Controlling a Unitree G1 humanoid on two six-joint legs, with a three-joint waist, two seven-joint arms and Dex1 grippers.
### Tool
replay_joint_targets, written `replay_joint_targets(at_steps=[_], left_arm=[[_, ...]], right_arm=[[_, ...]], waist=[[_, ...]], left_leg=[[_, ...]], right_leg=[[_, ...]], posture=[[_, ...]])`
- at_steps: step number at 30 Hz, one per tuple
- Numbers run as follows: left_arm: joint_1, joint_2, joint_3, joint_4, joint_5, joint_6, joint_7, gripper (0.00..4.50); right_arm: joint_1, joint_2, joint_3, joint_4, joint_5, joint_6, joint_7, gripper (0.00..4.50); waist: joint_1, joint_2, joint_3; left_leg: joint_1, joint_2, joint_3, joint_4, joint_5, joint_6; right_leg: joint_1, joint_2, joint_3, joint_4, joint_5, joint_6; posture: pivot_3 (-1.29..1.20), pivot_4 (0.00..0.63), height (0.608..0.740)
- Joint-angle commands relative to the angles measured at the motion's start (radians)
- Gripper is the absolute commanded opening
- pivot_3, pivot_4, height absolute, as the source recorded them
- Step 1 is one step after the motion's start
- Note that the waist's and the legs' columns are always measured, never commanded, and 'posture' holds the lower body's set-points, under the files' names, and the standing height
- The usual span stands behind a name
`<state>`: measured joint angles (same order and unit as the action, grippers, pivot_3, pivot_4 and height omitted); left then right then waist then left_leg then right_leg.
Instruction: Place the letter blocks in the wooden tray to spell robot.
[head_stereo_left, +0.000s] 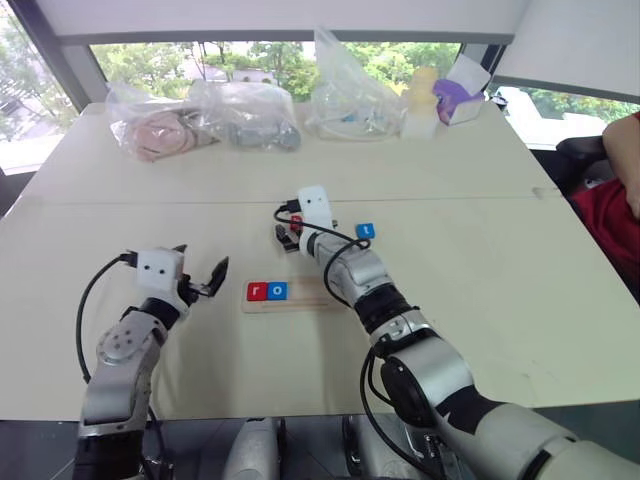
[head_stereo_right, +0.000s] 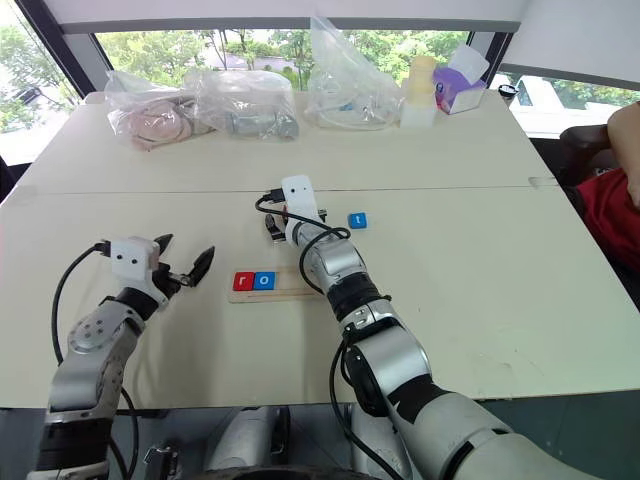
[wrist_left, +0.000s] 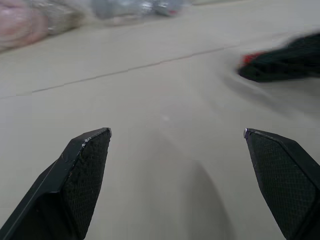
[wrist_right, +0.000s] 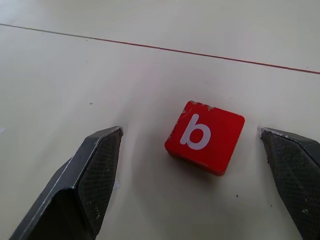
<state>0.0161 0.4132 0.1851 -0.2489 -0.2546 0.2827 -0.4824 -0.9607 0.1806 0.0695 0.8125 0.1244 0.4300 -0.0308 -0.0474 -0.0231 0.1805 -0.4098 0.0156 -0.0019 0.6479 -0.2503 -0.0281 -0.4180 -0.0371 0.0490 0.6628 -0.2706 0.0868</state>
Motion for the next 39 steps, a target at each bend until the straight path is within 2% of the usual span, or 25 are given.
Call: replay_joint_targets(at_steps=[1,5,6,8,9,13,19,22,23,27,29,31,33,35,39], left_arm=[[0.007,0.033,0.015,-0.072,-0.056,0.044,-0.042,4.46],[0.013,0.071,0.036,-0.093,-0.081,0.076,-0.062,4.46],[0.013,0.077,0.033,-0.096,-0.079,0.078,-0.060,4.50],[0.013,0.082,0.031,-0.098,-0.078,0.082,-0.059,4.50],[0.012,0.081,0.031,-0.098,-0.077,0.082,-0.056,4.50],[0.011,0.078,0.026,-0.094,-0.067,0.076,-0.046,4.50],[0.018,0.079,0.021,-0.111,-0.076,0.083,-0.048,4.50],[0.024,0.086,0.015,-0.139,-0.092,0.105,-0.060,4.50],[0.026,0.090,0.013,-0.152,-0.099,0.116,-0.066,4.50],[0.015,0.123,0.010,-0.229,-0.189,0.213,-0.114,4.50],[-0.005,0.148,0.006,-0.252,-0.227,0.255,-0.137,4.50],[-0.037,0.185,-0.012,-0.279,-0.273,0.306,-0.178,4.50],[-0.060,0.220,-0.030,-0.303,-0.320,0.357,-0.218,4.50],[-0.082,0.261,-0.054,-0.325,-0.360,0.402,-0.266,4.50],[-0.122,0.309,-0.119,-0.329,-0.379,0.425,-0.335,4.50]], right_arm=[[-0.010,0.054,-0.021,0.046,0.002,0.008,-0.006,4.50],[-0.008,0.067,-0.018,0.053,0.000,0.010,-0.020,4.50],[-0.008,0.072,-0.021,0.059,0.002,0.010,-0.025,4.24],[-0.009,0.080,-0.023,0.073,0.002,0.002,-0.037,3.61],[-0.013,0.083,-0.025,0.085,0.000,-0.005,-0.042,3.01],[-0.034,0.087,-0.036,0.139,-0.007,-0.034,-0.059,1.12],[-0.034,0.072,-0.022,0.128,-0.020,-0.048,-0.058,1.12],[0.000,0.039,-0.010,0.018,-0.023,-0.022,-0.047,1.12],[0.017,0.020,-0.008,-0.053,-0.023,0.003,-0.042,1.12],[0.156,-0.137,0.005,-0.613,-0.006,0.248,0.041,1.12],[0.247,-0.231,-0.009,-0.871,0.025,0.424,0.082,1.12],[0.369,-0.325,-0.071,-1.135,0.077,0.656,0.106,1.12],[0.464,-0.366,-0.134,-1.317,0.103,0.842,0.106,1.12],[0.537,-0.355,-0.195,-1.468,0.121,0.996,0.107,1.12],[0.629,-0.201,-0.311,-1.621,0.146,1.173,0.119,1.12]], waist=[[0.000,0.000,0.000],[0.000,0.000,0.000],[0.000,0.000,0.000],[0.000,0.000,0.000],[0.000,0.000,0.000],[-0.013,0.000,-0.001],[-0.022,0.000,-0.001],[-0.022,0.001,-0.001],[-0.020,0.001,-0.001],[-0.005,0.001,0.000],[0.007,0.002,0.000],[0.013,0.002,0.000],[0.013,0.002,0.000],[0.008,0.003,0.000],[-0.011,0.007,0.001]], left_leg=[[0.000,0.000,0.000,0.000,0.000,0.000],[0.001,0.000,0.000,0.000,0.000,0.000],[0.001,0.000,0.000,0.000,0.000,0.000],[0.001,0.000,0.000,0.000,0.000,0.000],[0.001,0.000,0.000,0.000,0.000,0.000],[0.001,0.000,0.001,-0.001,0.000,0.000],[0.002,0.000,0.000,-0.001,0.000,0.000],[0.001,0.000,0.001,-0.002,0.000,0.000],[0.001,0.000,0.001,-0.002,0.000,0.000],[-0.009,-0.001,0.000,-0.001,0.000,0.000],[-0.018,-0.002,0.000,0.000,0.000,-0.001],[-0.018,-0.002,0.000,-0.001,0.000,0.000],[-0.017,-0.001,-0.004,-0.003,0.000,0.000],[-0.017,0.000,-0.004,-0.005,0.000,0.000],[-0.015,0.001,-0.003,-0.005,0.000,0.000]], right_leg=[[0.000,0.000,0.000,0.000,0.000,-0.001],[0.001,-0.003,-0.004,0.000,-0.002,-0.004],[0.001,-0.004,-0.006,0.000,-0.002,-0.004],[0.001,-0.005,-0.007,0.000,-0.002,-0.004],[0.001,-0.006,-0.008,0.000,-0.002,-0.004],[0.001,-0.006,-0.008,-0.001,-0.002,-0.004],[0.002,-0.007,-0.009,-0.001,-0.002,-0.004],[0.001,-0.007,-0.009,-0.001,-0.002,-0.004],[0.001,-0.007,-0.009,-0.001,-0.002,-0.004],[-0.008,-0.009,-0.010,-0.002,-0.001,-0.003],[-0.014,-0.011,-0.011,-0.003,0.000,-0.001],[-0.013,-0.012,-0.014,-0.006,0.000,-0.001],[-0.010,-0.012,-0.019,-0.011,0.000,-0.001],[-0.010,-0.011,-0.021,-0.012,0.000,-0.001],[-0.010,-0.009,-0.020,-0.011,-0.001,-0.005]], posture=[[0.00,0.150,0.735],[0.00,0.150,0.735],[0.00,0.150,0.735],[0.00,0.150,0.735],[0.00,0.150,0.735],[0.00,0.150,0.735],[0.00,0.150,0.735],[0.00,0.150,0.735],[0.00,0.150,0.735],[0.00,0.150,0.735],[0.00,0.150,0.735],[0.00,0.150,0.735],[0.00,0.150,0.735],[0.00,0.150,0.735],[0.00,0.150,0.735]])
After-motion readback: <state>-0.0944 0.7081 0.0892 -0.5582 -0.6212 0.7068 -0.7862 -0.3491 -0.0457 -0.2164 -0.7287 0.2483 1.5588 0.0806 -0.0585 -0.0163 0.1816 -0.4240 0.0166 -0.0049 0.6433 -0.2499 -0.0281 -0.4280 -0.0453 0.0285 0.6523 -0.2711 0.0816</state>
